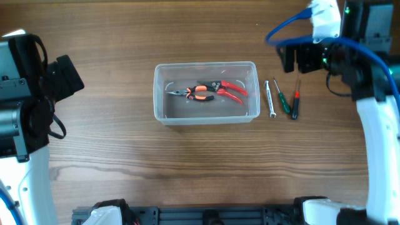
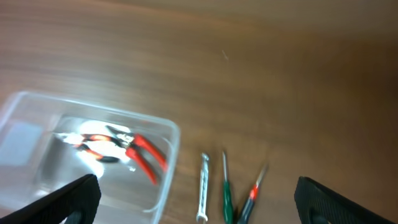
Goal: Pack container
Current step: 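Grasp the red-black screwdriver with the right gripper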
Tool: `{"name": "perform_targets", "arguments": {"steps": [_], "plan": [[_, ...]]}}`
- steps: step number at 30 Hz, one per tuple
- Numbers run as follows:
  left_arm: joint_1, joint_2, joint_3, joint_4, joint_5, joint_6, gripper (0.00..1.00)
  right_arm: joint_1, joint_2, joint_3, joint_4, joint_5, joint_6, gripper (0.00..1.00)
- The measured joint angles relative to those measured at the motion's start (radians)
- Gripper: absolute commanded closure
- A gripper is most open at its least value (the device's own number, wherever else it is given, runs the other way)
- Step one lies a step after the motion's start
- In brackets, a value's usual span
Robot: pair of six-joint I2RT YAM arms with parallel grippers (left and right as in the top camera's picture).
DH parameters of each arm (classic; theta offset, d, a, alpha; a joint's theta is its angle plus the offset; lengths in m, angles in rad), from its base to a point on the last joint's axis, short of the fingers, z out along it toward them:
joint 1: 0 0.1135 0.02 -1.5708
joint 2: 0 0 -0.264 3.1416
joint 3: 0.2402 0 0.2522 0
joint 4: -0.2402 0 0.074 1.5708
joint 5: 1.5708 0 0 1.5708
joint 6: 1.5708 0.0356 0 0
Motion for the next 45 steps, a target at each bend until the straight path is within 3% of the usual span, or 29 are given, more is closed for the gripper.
{"name": "perform_targets", "arguments": {"steps": [3,5,7,11,15,17,21,27,32,34,45], "plan": [[0.0,0.0,0.0,0.0,0.0,0.0,0.0,-0.097,0.12,-0.114,0.061,0.014,0.113,0.1],[0.0,0.0,0.0,0.0,0.0,0.0,0.0,-0.142,0.229,-0.18,0.064,0.016,0.193,0.26],[0.0,0.0,0.0,0.0,0.0,0.0,0.0,-0.158,0.317,-0.222,0.05,0.006,0.253,0.31],[0.0,0.0,0.0,0.0,0.0,0.0,0.0,-0.156,0.411,-0.277,0.036,-0.012,0.304,0.31],[0.0,0.0,0.0,0.0,0.0,0.0,0.0,-0.159,0.412,-0.323,0.035,0.09,0.364,0.27],[0.0,0.0,0.0,0.0,0.0,0.0,0.0,-0.165,0.412,-0.345,0.05,0.129,0.379,0.29],[0.0,0.0,0.0,0.0,0.0,0.0,0.0,-0.168,0.412,-0.368,0.082,0.156,0.393,0.44],[0.0,0.0,0.0,0.0,0.0,0.0,0.0,-0.168,0.412,-0.481,0.192,0.165,0.435,0.46],[0.0,0.0,0.0,0.0,0.0,0.0,0.0,-0.168,0.413,-0.506,0.215,0.164,0.459,0.73],[0.0,0.0,0.0,0.0,0.0,0.0,0.0,-0.168,0.413,-0.506,0.214,0.148,0.464,0.96],[0.0,0.0,0.0,0.0,0.0,0.0,0.0,-0.175,0.399,-0.497,0.213,0.055,0.433,0.96]]}}
